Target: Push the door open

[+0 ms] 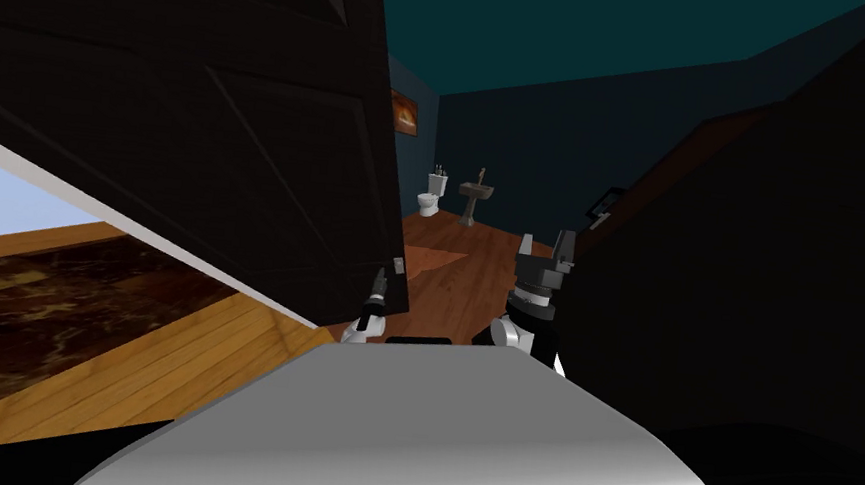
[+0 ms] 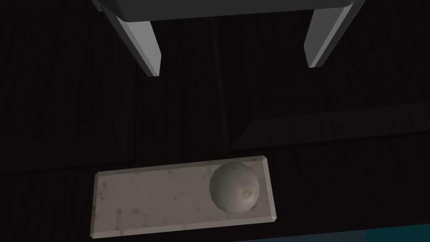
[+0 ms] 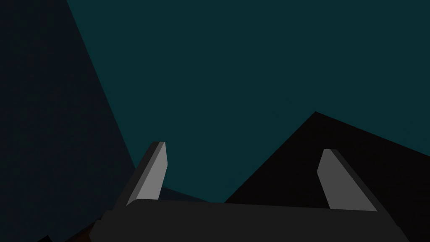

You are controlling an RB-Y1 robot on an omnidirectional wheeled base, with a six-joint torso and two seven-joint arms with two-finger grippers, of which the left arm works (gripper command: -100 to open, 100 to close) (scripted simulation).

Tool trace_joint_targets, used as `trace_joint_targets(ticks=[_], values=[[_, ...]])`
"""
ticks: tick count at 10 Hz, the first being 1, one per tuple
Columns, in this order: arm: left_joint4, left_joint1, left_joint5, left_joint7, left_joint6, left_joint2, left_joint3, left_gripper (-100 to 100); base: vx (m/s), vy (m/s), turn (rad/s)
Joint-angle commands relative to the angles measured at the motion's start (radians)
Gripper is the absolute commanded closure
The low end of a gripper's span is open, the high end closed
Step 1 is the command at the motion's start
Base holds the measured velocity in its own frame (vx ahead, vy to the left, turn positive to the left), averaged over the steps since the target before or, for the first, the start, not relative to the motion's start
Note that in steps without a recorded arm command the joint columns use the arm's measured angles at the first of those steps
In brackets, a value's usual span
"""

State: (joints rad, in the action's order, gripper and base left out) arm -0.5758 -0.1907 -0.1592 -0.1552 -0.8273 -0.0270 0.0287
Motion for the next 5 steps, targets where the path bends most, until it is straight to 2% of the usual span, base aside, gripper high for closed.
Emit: trace_joint_targets(ticks=[1,5], values=[[0.01,-0.008,-0.043,-0.02,-0.009,-0.003,-0.034,-100,-0.092,0.007,0.055],[0.04,-0.03,-0.155,-0.069,-0.031,0.006,-0.122,-100,-0.085,0.019,0.067]])
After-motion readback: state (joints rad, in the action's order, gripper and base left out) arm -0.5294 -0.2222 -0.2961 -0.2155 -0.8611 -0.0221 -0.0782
